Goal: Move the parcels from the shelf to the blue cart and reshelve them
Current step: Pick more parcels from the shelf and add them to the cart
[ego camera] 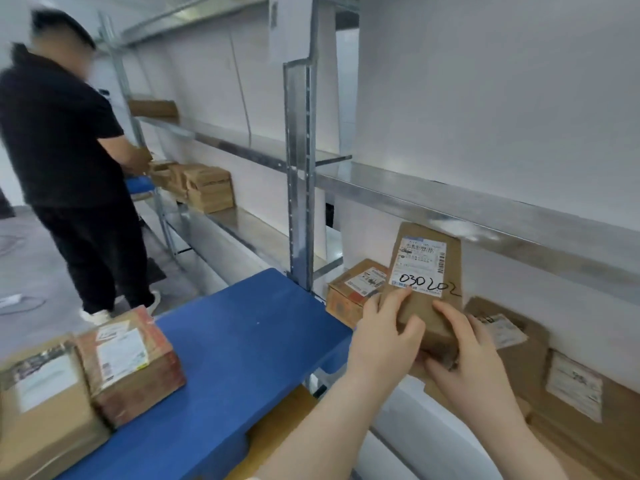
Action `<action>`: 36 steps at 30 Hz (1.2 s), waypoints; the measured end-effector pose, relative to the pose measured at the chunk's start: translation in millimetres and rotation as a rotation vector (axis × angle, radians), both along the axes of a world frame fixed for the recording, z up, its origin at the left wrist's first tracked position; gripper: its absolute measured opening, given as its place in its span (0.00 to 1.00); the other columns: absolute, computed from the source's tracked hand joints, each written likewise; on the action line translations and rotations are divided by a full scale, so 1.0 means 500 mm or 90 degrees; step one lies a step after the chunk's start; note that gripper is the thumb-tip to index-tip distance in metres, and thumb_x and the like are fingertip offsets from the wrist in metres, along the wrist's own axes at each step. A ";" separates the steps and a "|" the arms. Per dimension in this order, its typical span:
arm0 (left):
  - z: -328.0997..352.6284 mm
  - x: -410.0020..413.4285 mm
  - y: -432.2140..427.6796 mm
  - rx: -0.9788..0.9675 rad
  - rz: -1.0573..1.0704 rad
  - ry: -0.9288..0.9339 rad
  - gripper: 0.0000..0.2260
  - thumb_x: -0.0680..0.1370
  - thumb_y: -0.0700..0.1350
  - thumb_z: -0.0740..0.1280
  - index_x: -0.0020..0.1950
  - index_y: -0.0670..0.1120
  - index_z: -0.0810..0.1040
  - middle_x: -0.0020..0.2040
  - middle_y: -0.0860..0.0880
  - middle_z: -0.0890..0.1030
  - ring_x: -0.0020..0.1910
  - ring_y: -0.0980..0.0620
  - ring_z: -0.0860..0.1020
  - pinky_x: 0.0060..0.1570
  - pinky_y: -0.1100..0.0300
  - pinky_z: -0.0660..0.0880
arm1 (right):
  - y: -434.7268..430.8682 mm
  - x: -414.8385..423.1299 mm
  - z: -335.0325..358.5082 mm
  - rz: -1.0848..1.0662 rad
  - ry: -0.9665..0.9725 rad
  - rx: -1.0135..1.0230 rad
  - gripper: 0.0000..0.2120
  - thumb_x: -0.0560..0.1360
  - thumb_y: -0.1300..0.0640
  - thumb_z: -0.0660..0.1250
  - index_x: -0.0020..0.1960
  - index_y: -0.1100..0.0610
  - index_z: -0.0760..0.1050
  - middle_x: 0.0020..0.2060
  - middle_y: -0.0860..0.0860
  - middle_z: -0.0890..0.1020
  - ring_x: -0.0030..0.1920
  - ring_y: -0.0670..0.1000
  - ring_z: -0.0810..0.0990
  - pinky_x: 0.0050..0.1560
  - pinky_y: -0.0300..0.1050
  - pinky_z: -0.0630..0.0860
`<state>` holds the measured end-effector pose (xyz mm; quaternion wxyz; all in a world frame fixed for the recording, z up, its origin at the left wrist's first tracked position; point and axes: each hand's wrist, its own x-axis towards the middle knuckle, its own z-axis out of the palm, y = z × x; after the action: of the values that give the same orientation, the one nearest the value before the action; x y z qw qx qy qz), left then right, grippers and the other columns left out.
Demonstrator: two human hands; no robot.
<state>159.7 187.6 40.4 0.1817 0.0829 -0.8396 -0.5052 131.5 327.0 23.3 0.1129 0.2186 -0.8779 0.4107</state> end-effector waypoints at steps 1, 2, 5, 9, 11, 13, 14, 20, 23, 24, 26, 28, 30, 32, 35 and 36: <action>-0.001 0.013 -0.035 -0.003 0.029 -0.002 0.21 0.75 0.53 0.58 0.68 0.65 0.65 0.69 0.55 0.66 0.59 0.54 0.70 0.54 0.61 0.71 | -0.035 0.001 0.001 0.031 -0.005 -0.001 0.38 0.65 0.63 0.74 0.68 0.40 0.65 0.66 0.54 0.67 0.60 0.54 0.72 0.52 0.42 0.68; -0.003 0.027 -0.068 -0.007 0.059 -0.003 0.21 0.75 0.53 0.58 0.68 0.65 0.65 0.69 0.55 0.66 0.59 0.53 0.70 0.54 0.59 0.71 | -0.072 0.004 0.002 0.060 -0.010 0.000 0.38 0.65 0.64 0.74 0.68 0.41 0.65 0.65 0.54 0.67 0.60 0.55 0.72 0.53 0.43 0.69; -0.021 0.074 -0.166 -0.017 0.146 -0.008 0.20 0.76 0.53 0.58 0.68 0.64 0.65 0.69 0.54 0.66 0.57 0.53 0.71 0.54 0.60 0.72 | -0.185 0.017 -0.005 0.146 -0.009 0.012 0.37 0.65 0.65 0.74 0.68 0.43 0.66 0.65 0.55 0.68 0.60 0.57 0.73 0.56 0.45 0.70; -0.048 0.138 -0.280 -0.020 0.262 -0.014 0.20 0.77 0.53 0.58 0.68 0.63 0.64 0.68 0.54 0.65 0.56 0.54 0.72 0.49 0.64 0.72 | -0.327 0.038 -0.032 0.261 -0.028 0.000 0.35 0.66 0.65 0.74 0.69 0.45 0.66 0.65 0.53 0.67 0.61 0.54 0.71 0.54 0.41 0.69; -0.065 0.166 -0.329 -0.016 0.320 -0.028 0.20 0.77 0.52 0.59 0.68 0.63 0.64 0.69 0.53 0.65 0.57 0.53 0.72 0.51 0.60 0.72 | -0.391 0.044 -0.054 0.324 -0.050 0.001 0.35 0.67 0.64 0.74 0.69 0.44 0.66 0.66 0.52 0.66 0.61 0.51 0.71 0.53 0.36 0.69; -0.084 0.186 -0.370 -0.005 0.372 -0.045 0.19 0.78 0.52 0.59 0.69 0.63 0.64 0.71 0.52 0.64 0.59 0.52 0.72 0.54 0.57 0.73 | -0.450 0.041 -0.074 0.389 -0.067 0.005 0.34 0.68 0.62 0.73 0.69 0.42 0.65 0.66 0.49 0.65 0.60 0.48 0.71 0.51 0.32 0.69; -0.094 0.192 -0.388 0.006 0.398 -0.056 0.20 0.78 0.52 0.59 0.69 0.63 0.64 0.71 0.52 0.63 0.60 0.51 0.71 0.56 0.55 0.73 | -0.477 0.037 -0.083 0.420 -0.073 0.011 0.34 0.69 0.61 0.73 0.68 0.41 0.64 0.67 0.48 0.65 0.60 0.47 0.71 0.50 0.31 0.70; -0.167 0.173 -0.447 0.068 0.528 -0.116 0.19 0.78 0.53 0.58 0.69 0.63 0.63 0.72 0.53 0.62 0.62 0.48 0.71 0.59 0.49 0.74 | -0.585 -0.023 -0.154 0.576 -0.138 0.033 0.33 0.70 0.58 0.73 0.65 0.33 0.62 0.64 0.41 0.65 0.60 0.41 0.71 0.52 0.37 0.77; -0.208 0.139 -0.449 0.101 0.572 -0.142 0.19 0.79 0.53 0.58 0.69 0.64 0.63 0.72 0.53 0.62 0.63 0.49 0.70 0.58 0.51 0.74 | -0.610 -0.070 -0.203 0.622 -0.164 0.061 0.33 0.70 0.57 0.73 0.65 0.33 0.62 0.64 0.40 0.65 0.60 0.40 0.71 0.54 0.41 0.78; -0.223 0.125 -0.447 0.112 0.586 -0.149 0.19 0.79 0.53 0.58 0.70 0.64 0.63 0.72 0.54 0.62 0.63 0.49 0.70 0.57 0.52 0.74 | -0.617 -0.088 -0.222 0.638 -0.175 0.071 0.33 0.71 0.57 0.73 0.66 0.33 0.62 0.64 0.39 0.64 0.60 0.41 0.71 0.55 0.42 0.78; -0.251 0.097 -0.446 0.130 0.611 -0.164 0.19 0.79 0.53 0.59 0.70 0.64 0.62 0.72 0.54 0.61 0.63 0.50 0.70 0.58 0.53 0.74 | -0.628 -0.121 -0.257 0.665 -0.184 0.087 0.34 0.71 0.57 0.73 0.65 0.31 0.61 0.64 0.38 0.64 0.61 0.41 0.71 0.55 0.43 0.78; -0.275 0.073 -0.449 0.135 0.630 -0.180 0.20 0.79 0.53 0.59 0.70 0.64 0.62 0.73 0.54 0.60 0.63 0.50 0.70 0.59 0.52 0.74 | -0.640 -0.146 -0.287 0.686 -0.194 0.088 0.35 0.71 0.58 0.73 0.65 0.30 0.61 0.64 0.36 0.63 0.61 0.40 0.70 0.56 0.42 0.78; -0.292 0.054 -0.453 0.135 0.642 -0.187 0.20 0.79 0.53 0.59 0.71 0.63 0.62 0.74 0.54 0.60 0.64 0.50 0.69 0.59 0.51 0.74 | -0.652 -0.164 -0.311 0.698 -0.203 0.085 0.34 0.71 0.59 0.73 0.65 0.31 0.61 0.64 0.37 0.62 0.62 0.40 0.70 0.56 0.42 0.77; -0.304 0.042 -0.460 0.134 0.652 -0.187 0.20 0.80 0.52 0.59 0.71 0.63 0.61 0.74 0.53 0.59 0.65 0.49 0.68 0.59 0.49 0.74 | -0.667 -0.176 -0.325 0.707 -0.201 0.082 0.34 0.71 0.58 0.73 0.65 0.32 0.61 0.65 0.38 0.62 0.62 0.41 0.70 0.56 0.41 0.77; -0.314 0.036 -0.476 0.110 0.682 -0.202 0.20 0.80 0.53 0.59 0.72 0.62 0.60 0.74 0.50 0.58 0.65 0.46 0.69 0.57 0.47 0.75 | -0.698 -0.184 -0.335 0.726 -0.193 0.097 0.33 0.71 0.57 0.73 0.65 0.32 0.60 0.66 0.38 0.60 0.61 0.44 0.71 0.55 0.42 0.78; -0.314 0.035 -0.482 0.102 0.694 -0.208 0.21 0.80 0.53 0.59 0.72 0.62 0.60 0.73 0.50 0.59 0.65 0.45 0.69 0.56 0.47 0.75 | -0.709 -0.185 -0.337 0.734 -0.190 0.102 0.33 0.71 0.57 0.72 0.65 0.33 0.60 0.66 0.39 0.59 0.61 0.45 0.71 0.55 0.42 0.78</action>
<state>177.3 -53.7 -116.7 0.2771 0.5943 -0.6519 -0.3809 39.1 -27.6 -145.0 -0.2691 0.6075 -0.6525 0.3645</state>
